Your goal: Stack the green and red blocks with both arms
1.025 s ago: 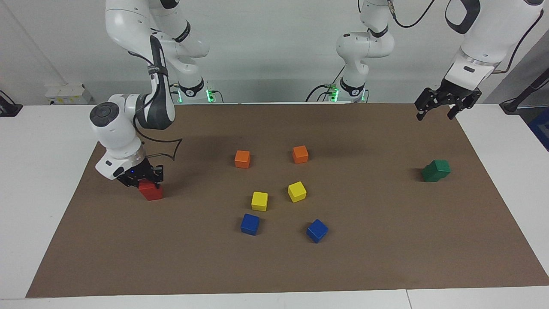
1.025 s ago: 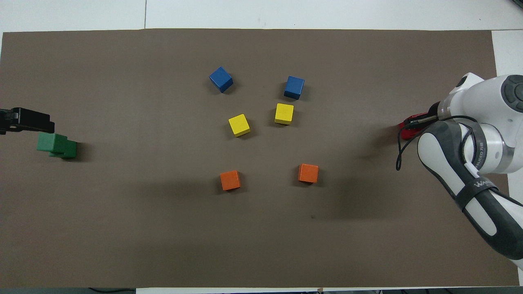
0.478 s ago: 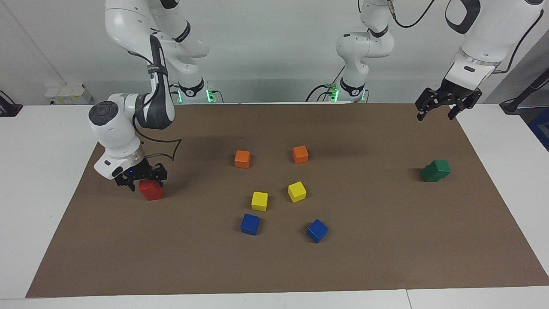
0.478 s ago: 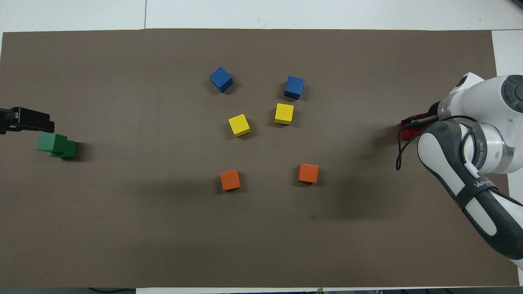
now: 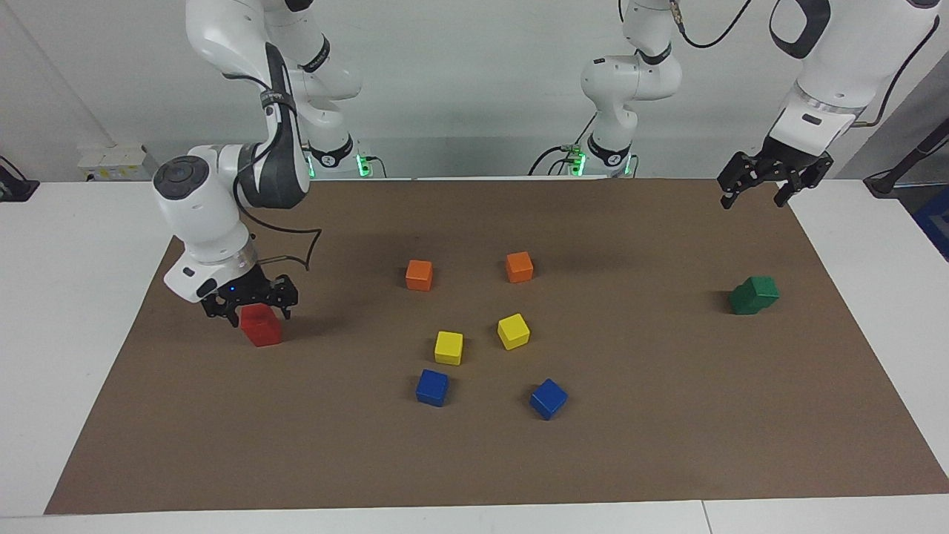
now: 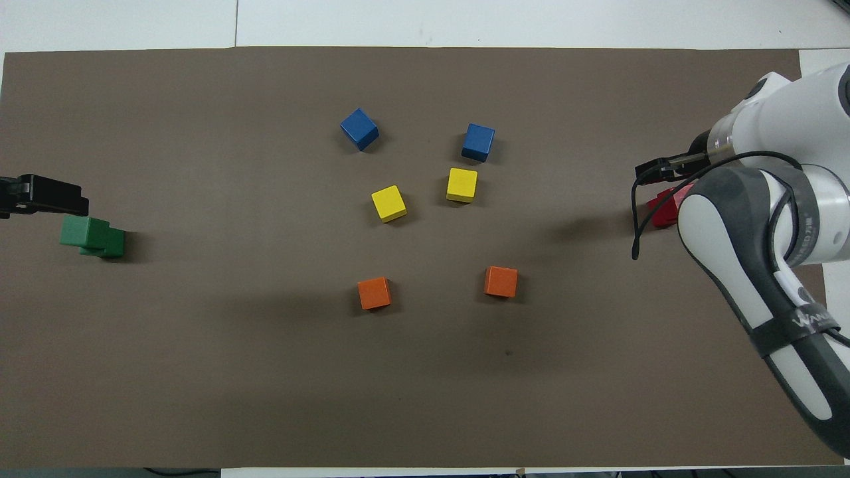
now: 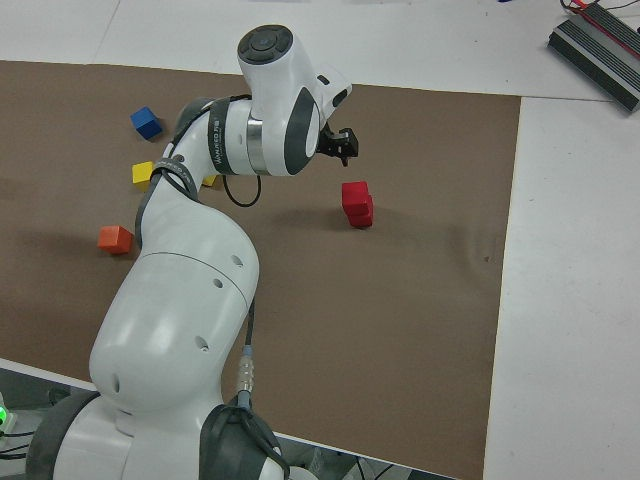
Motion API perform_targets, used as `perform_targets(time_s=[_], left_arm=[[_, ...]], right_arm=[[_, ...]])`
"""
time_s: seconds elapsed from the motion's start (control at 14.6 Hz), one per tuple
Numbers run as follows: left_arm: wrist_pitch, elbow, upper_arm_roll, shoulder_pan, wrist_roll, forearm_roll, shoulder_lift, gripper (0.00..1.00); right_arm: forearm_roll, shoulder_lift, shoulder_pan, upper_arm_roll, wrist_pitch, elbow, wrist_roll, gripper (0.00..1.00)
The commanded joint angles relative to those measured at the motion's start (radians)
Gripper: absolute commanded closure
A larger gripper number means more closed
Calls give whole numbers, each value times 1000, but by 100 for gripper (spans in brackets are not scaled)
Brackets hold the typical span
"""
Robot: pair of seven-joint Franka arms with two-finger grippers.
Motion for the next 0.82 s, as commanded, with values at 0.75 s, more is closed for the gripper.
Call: perform_targets(time_s=[0.75], left_arm=[[5, -18, -76, 67, -14, 2, -22, 0]], right_arm=[[17, -215, -74, 9, -439, 129, 38, 0]])
